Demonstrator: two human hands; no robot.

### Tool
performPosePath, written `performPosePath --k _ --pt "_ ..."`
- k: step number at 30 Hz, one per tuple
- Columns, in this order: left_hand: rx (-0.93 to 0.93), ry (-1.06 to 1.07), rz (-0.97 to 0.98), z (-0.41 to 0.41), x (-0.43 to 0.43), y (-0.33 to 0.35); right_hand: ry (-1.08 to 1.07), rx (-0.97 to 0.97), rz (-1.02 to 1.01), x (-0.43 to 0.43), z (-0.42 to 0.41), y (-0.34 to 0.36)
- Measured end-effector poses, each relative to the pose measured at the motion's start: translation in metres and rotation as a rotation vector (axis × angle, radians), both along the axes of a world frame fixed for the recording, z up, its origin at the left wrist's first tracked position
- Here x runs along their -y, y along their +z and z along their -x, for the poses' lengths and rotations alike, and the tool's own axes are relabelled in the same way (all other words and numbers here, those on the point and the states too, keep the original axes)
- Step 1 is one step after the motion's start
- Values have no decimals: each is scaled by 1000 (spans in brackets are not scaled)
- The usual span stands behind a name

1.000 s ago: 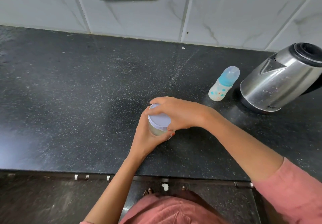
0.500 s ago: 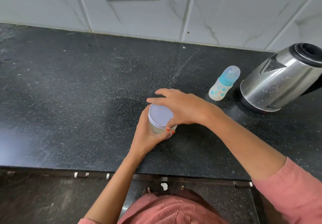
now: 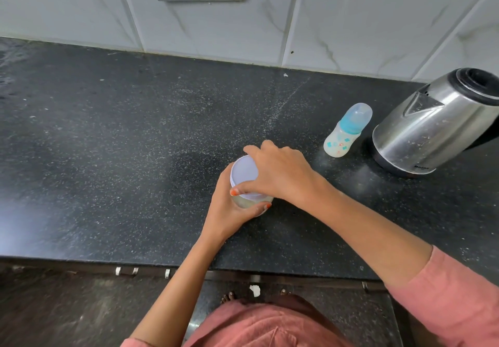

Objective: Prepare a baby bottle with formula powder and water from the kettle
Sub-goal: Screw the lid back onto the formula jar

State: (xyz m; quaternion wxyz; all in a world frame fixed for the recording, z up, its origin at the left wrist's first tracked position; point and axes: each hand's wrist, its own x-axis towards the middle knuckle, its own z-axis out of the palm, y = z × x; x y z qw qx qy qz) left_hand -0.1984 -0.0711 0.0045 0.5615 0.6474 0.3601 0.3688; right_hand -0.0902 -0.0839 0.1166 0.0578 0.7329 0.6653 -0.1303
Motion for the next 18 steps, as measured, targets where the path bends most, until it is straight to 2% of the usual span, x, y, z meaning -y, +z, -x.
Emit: performPosePath --k 4,6,11,18 --pt "-71 21 7 0 0 -3 228 -129 188 -3 -10 10" --pt "-88 22 16 0 -1 -4 259 -118 186 -5 -11 8" --pt "-105 23 19 0 -1 -5 175 -30 57 -3 -1 1" --pt "-102 62 -5 -2 2 -3 91 -69 18 -2 3 -2"
